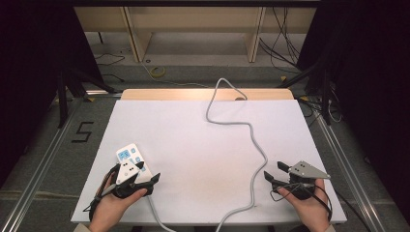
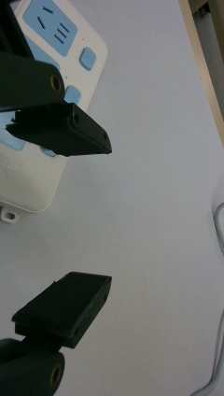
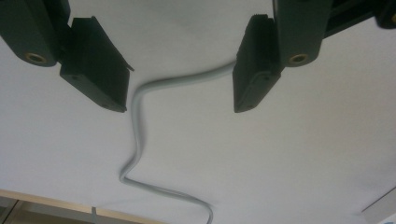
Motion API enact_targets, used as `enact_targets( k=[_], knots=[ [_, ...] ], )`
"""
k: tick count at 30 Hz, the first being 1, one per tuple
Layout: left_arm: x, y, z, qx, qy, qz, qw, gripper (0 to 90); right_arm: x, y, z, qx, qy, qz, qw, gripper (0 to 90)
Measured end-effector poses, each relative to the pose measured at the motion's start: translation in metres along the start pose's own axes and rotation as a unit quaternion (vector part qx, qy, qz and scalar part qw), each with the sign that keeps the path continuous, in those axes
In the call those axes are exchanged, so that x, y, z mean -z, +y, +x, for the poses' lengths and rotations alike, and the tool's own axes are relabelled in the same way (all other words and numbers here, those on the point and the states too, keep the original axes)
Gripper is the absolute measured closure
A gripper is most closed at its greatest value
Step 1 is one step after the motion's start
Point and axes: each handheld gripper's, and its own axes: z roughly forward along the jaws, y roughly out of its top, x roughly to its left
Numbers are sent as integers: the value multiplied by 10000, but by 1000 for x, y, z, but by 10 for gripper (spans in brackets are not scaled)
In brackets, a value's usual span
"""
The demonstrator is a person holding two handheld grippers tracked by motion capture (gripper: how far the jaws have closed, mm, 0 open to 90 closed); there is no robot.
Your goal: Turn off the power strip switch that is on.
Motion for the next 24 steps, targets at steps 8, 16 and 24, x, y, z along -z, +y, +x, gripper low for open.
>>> enact_targets(
  k=[8,16,24],
  knots=[
    [0,0,2,21,-25,35,10000,356,-1,0,1,14,15,19,10000,377],
    [7,5,4,144,72,127,9998,864,0,-1,1,26,8,63,10000,384],
    [9,10,6,105,34,224,9997,893,-1,-1,2,39,26,96,9999,384]
  ],
)
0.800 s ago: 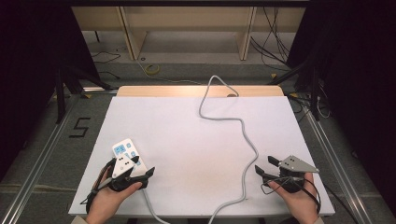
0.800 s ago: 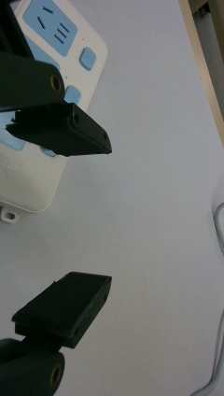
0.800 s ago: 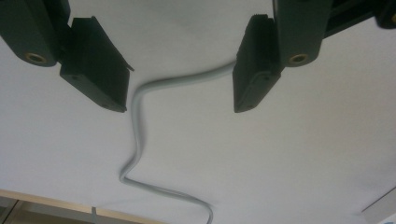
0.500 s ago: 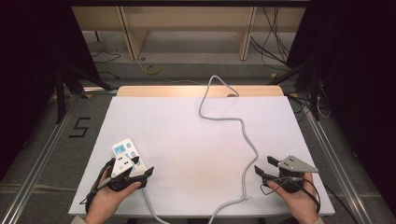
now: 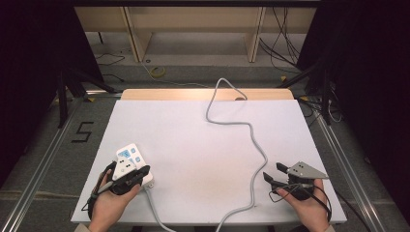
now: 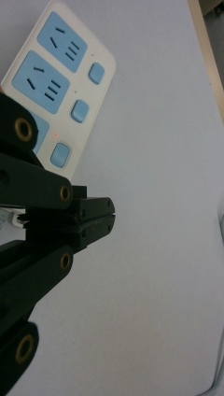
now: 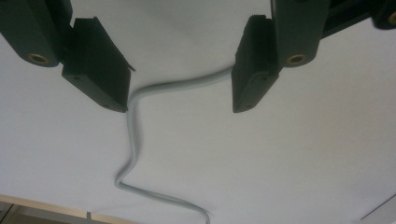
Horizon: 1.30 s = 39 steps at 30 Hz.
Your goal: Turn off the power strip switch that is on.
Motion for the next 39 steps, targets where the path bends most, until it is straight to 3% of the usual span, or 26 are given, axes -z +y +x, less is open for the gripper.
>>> enact_targets(
  k=[2,4,7,10,14,32,39],
  knots=[
    [2,2,1,34,27,-2,10000,892,0,0,0,-2,-1,3,10000,384],
    [4,4,3,209,-36,33,9998,892,0,0,0,-12,2,1,10000,384],
    [6,6,5,176,83,131,9997,890,-1,0,0,-4,1,30,10000,384],
    [8,8,10,334,116,260,9990,882,-1,0,0,1,-6,33,10000,384],
    [11,12,15,428,160,226,9987,883,-1,0,0,4,-4,35,10000,384],
    [12,30,22,326,270,400,9983,877,-1,-1,1,30,-21,74,10000,384],
    [11,35,28,384,244,637,9969,879,-2,-1,1,33,-16,89,10000,384]
  ],
)
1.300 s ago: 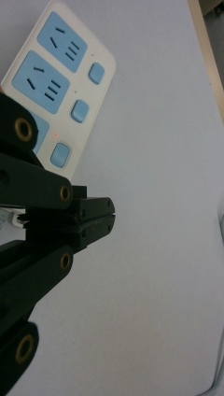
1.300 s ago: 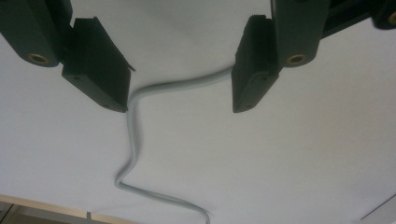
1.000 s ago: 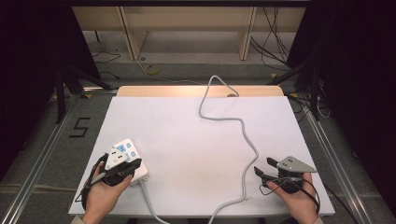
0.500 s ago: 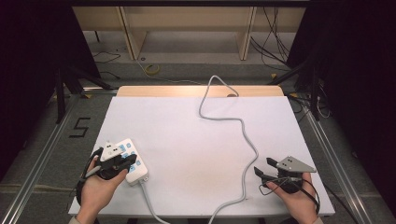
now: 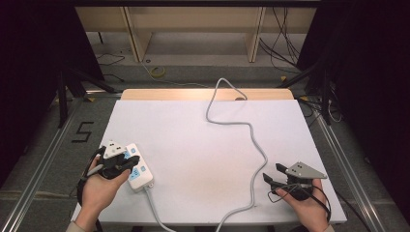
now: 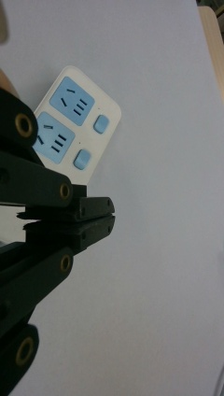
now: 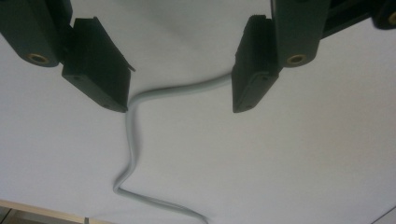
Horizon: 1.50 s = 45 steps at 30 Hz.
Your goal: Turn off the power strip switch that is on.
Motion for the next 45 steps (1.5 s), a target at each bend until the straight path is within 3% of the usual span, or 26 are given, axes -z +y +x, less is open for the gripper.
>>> enact_targets(
  k=[11,45],
  knots=[
    [-10,2,1,-17,10,324,9995,891,0,0,0,15,13,-5,10000,384],
    [-31,5,-3,-14,63,840,9964,893,0,0,0,27,16,23,10000,384]
  ],
)
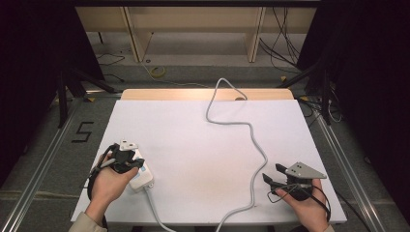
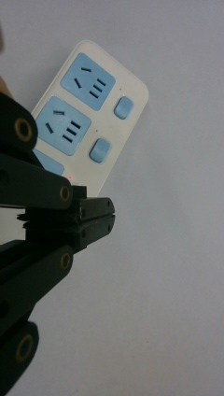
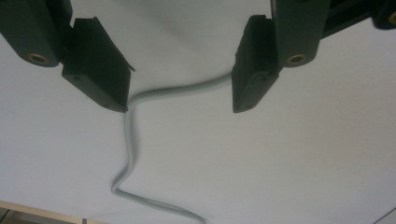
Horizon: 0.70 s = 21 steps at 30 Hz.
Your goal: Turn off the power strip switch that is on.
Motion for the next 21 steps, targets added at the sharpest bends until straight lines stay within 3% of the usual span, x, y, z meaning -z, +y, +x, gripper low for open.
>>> enact_targets(
  k=[21],
  knots=[
    [-9,0,3,21,-42,187,9998,894,0,0,0,-17,21,-16,10000,384]
  ],
)
